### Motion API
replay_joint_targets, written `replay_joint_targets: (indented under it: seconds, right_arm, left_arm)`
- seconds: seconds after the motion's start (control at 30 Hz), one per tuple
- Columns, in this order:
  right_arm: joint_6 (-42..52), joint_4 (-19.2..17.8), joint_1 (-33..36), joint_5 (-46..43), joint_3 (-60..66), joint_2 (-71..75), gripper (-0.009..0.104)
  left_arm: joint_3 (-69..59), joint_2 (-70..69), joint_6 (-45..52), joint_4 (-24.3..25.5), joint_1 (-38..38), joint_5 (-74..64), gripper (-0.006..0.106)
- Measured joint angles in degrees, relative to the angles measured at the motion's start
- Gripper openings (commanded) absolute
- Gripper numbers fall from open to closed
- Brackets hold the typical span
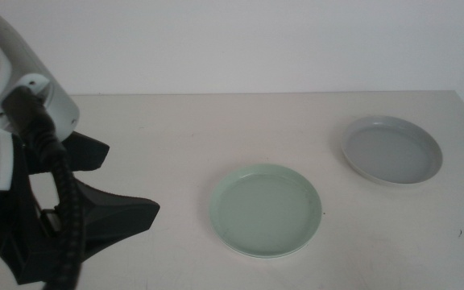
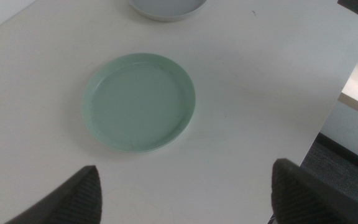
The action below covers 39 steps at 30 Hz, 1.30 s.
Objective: Stack the three bowls on top of each other.
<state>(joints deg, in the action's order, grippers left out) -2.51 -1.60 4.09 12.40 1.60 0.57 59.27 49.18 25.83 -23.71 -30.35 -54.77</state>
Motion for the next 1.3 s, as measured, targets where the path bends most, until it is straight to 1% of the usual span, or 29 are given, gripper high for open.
replay_joint_targets:
  seconds: [0.1,0.33,0.63,0.83,1.03,1.3]
  right_arm:
    - [0.0,0.0,0.0,3.76,-1.49,0.0,0.041]
    - [0.0,-0.2,0.0,14.95,-14.99,-8.1,0.041]
    - [-0.09,-1.15,0.0,29.71,-35.44,-29.17,0.041]
    - [-4.91,-1.36,0.0,37.56,-47.99,-45.0,0.041]
    - [-6.06,-1.31,0.0,41.04,-59.19,-57.62,0.041]
    - [-6.13,-0.07,0.0,41.86,-71.27,-66.12,0.041]
  left_arm:
    - [0.0,0.0,0.0,0.0,0.0,0.0,0.105]
    - [0.0,0.0,0.0,0.0,0.0,-0.05,0.105]
    - [0.0,0.0,0.0,0.0,0.0,-0.05,0.105]
    - [0.0,0.0,0.0,0.0,0.0,-0.05,0.105]
    - [0.0,0.0,0.0,0.0,0.0,-0.05,0.105]
    - [0.0,0.0,0.0,0.0,0.0,-0.05,0.105]
